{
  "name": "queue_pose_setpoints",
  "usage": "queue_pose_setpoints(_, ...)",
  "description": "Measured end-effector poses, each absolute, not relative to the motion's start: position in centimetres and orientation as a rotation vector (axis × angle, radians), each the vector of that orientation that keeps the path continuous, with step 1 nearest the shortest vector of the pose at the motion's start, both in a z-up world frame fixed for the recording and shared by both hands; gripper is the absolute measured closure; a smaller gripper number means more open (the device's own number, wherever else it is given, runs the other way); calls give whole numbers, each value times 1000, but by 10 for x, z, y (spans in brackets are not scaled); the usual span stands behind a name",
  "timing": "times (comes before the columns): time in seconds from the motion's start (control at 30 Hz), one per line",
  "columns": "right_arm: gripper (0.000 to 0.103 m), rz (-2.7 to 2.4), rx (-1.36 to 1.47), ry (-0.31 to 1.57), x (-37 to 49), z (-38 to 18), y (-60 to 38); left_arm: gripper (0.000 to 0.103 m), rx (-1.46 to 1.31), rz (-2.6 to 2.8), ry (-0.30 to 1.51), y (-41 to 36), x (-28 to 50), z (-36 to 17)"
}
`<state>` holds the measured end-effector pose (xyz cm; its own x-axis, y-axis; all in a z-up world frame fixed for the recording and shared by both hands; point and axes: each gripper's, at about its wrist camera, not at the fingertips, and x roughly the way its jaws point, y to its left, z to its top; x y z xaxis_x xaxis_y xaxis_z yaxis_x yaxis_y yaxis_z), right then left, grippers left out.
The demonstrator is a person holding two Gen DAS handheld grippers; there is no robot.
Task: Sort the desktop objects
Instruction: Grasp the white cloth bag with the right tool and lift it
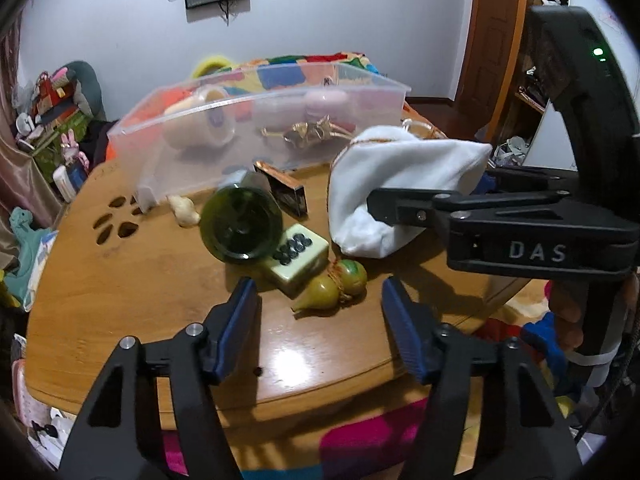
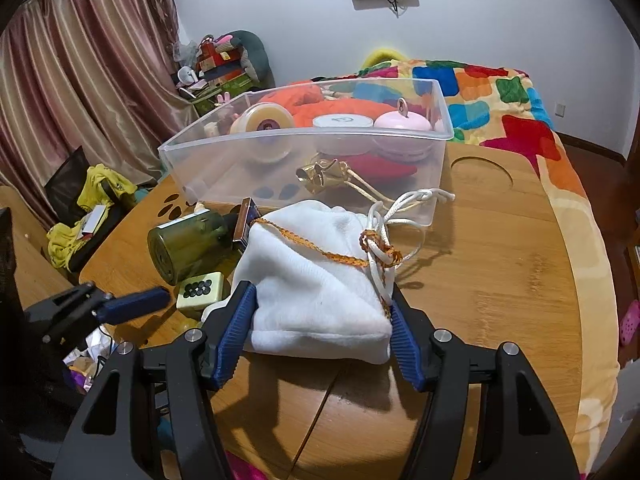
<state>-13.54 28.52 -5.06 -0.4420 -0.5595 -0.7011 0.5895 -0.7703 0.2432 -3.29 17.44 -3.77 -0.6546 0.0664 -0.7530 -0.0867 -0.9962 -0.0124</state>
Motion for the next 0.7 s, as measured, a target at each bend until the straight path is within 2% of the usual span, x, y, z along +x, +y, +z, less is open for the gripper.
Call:
queue_pose_setpoints(0.17,45,-2220,1036,62,-131,-49,285,55,-1249,2795,12,171,-34,-37)
queue_pose_setpoints(0.27,52,-2216,1014,49,-129,-44,288,63,-1239,2797,9,169,-32,-37)
queue_pose_setpoints(0.43,63,-2182,996,-8,-127,-36,292,63,-1227,2786,-21,166,-29,-36)
queue_pose_setpoints(0.7,67,-2192,949,-34,-116,-23,294,63,-1198,2773,-38,163,-20,-31)
